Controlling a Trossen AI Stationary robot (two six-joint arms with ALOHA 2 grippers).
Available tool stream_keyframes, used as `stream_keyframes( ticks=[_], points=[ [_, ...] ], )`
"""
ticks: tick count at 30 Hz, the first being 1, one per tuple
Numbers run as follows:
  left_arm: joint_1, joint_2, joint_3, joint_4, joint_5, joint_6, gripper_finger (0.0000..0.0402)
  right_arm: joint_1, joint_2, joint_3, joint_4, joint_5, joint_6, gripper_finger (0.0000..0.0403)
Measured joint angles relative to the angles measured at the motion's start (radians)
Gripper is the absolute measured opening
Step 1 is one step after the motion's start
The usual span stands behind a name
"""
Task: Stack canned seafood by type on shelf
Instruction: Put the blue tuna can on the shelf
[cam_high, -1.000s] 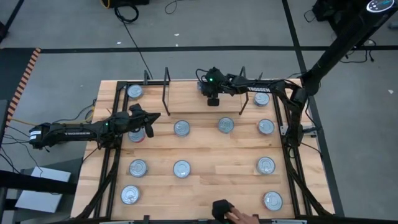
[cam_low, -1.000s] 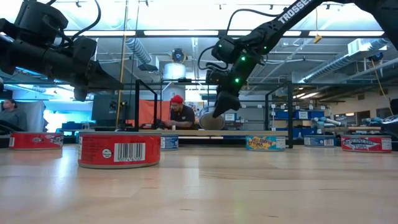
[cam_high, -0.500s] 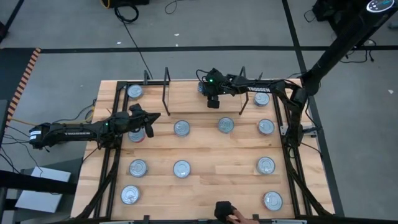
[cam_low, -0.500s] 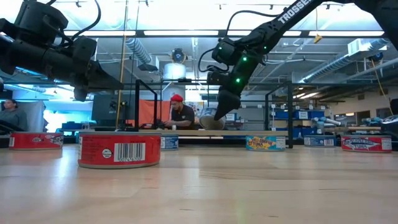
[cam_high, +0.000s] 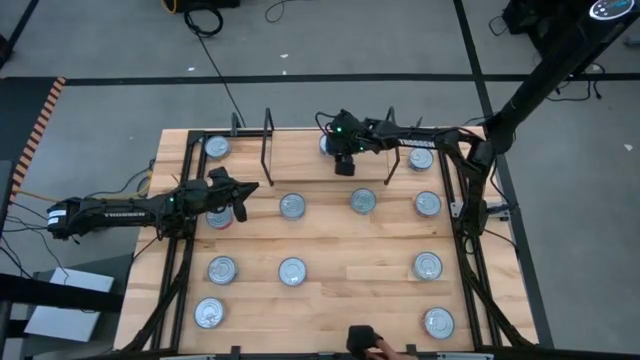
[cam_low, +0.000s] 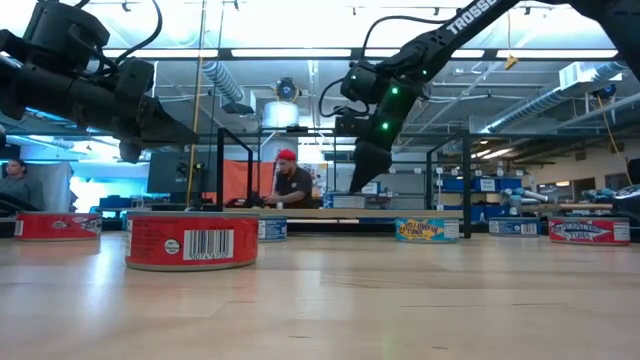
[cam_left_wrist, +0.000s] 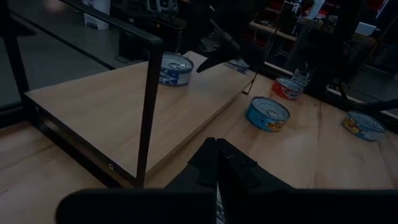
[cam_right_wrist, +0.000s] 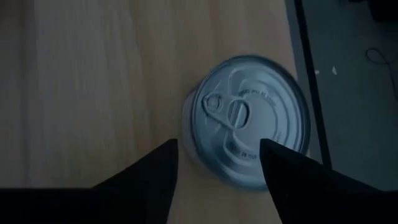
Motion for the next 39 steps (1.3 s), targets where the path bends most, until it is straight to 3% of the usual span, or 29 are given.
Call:
stream_keyframes(
  ticks=[6, 9, 14, 29, 39],
  points=[
    [0.0, 0.0, 0.0, 0.0, 0.0, 0.0, 0.0006, 0.002, -0.002, 0.07, -0.133, -0.004, 0.002, 0.0179],
    [0.0, 0.0, 0.0, -0.001, 0.0, 0.0, 0.0006, -0.005, -0.003, 0.082, -0.166, -0.019, 0.028, 0.0122],
    [0.0, 0.0, 0.001, -0.024, 0.0, 0.0, 0.0006, -0.034, -0.002, 0.081, -0.213, -0.153, 0.056, 0.0014],
    [0.0, 0.0, 0.001, -0.048, 0.0, 0.0, 0.0006, -0.057, 0.012, 0.081, -0.188, -0.258, 0.057, 0.0009],
    [0.0, 0.0, 0.001, -0.036, 0.002, -0.002, 0.0006, -0.052, 0.064, 0.079, -0.082, -0.21, 0.15, 0.0006]
  ],
)
